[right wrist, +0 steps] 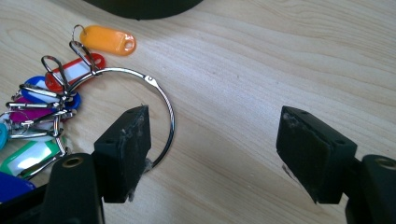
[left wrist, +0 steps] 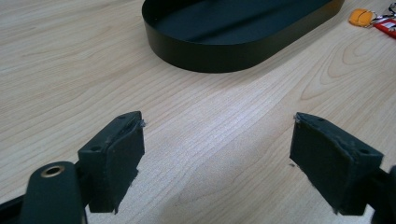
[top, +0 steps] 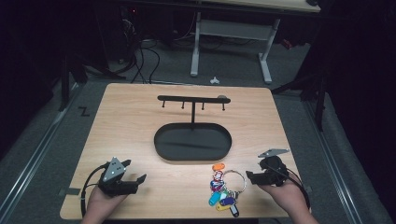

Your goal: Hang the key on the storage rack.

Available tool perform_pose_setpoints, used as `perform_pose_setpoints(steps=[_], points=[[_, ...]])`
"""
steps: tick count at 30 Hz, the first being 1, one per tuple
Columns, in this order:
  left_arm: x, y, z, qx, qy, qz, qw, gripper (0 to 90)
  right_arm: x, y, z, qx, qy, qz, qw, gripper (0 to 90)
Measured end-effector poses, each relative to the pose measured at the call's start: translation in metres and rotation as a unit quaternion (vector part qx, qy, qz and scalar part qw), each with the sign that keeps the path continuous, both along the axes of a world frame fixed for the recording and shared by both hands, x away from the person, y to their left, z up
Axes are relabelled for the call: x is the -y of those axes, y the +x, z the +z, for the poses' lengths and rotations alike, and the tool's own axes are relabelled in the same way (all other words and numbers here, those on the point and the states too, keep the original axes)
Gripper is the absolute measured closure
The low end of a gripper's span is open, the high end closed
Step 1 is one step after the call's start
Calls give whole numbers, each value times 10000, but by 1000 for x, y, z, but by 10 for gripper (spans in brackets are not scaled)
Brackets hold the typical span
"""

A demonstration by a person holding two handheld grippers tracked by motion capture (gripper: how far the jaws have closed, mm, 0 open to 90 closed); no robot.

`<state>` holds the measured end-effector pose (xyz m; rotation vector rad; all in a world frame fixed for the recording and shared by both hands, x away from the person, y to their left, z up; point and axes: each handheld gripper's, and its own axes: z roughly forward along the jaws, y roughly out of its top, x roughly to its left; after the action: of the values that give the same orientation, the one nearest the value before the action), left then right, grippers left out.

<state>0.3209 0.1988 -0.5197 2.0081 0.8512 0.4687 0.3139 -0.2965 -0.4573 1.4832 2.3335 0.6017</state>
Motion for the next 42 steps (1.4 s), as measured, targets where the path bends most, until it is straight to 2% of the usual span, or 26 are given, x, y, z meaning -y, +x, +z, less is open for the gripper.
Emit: perform_pose_setpoints(steps=[2,3,4,5,7,8,9,12,19,25,31,32,33,34,35,36,37,38,39,42], points=[[0,0,0,0,-10,-2,10000,182,-3,5,3,-168,-169,94,9997,280],[0,0,0,-7,-5,-9,10000,182,-3,5,3,-168,-169,94,9997,280],[0,0,0,-4,-5,-9,10000,182,-6,8,4,-330,-239,186,9990,286],[0,0,0,-9,0,-13,10000,182,-6,8,4,-330,-239,186,9990,286],[0,0,0,-12,-6,-14,10000,182,-9,12,4,-509,-312,297,9978,290],[1,0,0,-10,2,-18,10000,182,-14,15,4,-666,-430,402,9960,292],[1,0,0,-11,6,-20,10000,182,-14,15,4,-666,-430,402,9960,292],[1,1,0,-11,2,-18,10000,182,-20,21,3,-902,-482,541,9933,294],[0,1,1,-5,-4,-32,10000,182,-33,32,0,-1283,-653,770,9866,294],[0,1,1,-4,-18,-42,10000,181,-42,39,-3,-1604,-833,998,9785,294],[1,1,1,1,1,-58,10000,182,-51,47,-9,-1823,-989,1309,9695,320],[1,1,1,-2,-1,-59,10000,182,-51,47,-9,-1823,-989,1309,9695,320],[1,1,1,-2,2,-60,10000,181,-53,47,-9,-1898,-976,1191,9697,321],[1,1,1,-3,3,-59,10000,182,-53,50,-11,-1882,-1011,1334,9678,323],[1,1,1,-3,2,-61,10000,182,-53,50,-11,-1882,-1011,1334,9678,323],[1,2,1,-3,3,-62,10000,181,-53,53,-12,-1834,-1041,1505,9659,319],[1,2,1,-5,1,-62,10000,181,-56,51,-12,-1986,-1019,1222,9671,320],[1,2,1,-6,-2,-62,10000,181,-56,52,-14,-1981,-1033,1231,9669,319],[1,2,1,-8,1,-65,10000,181,-56,55,-15,-1916,-1075,1392,9656,319],[1,2,1,0,7,-73,10000,182,-57,59,-18,-1921,-1069,1490,9641,322]])
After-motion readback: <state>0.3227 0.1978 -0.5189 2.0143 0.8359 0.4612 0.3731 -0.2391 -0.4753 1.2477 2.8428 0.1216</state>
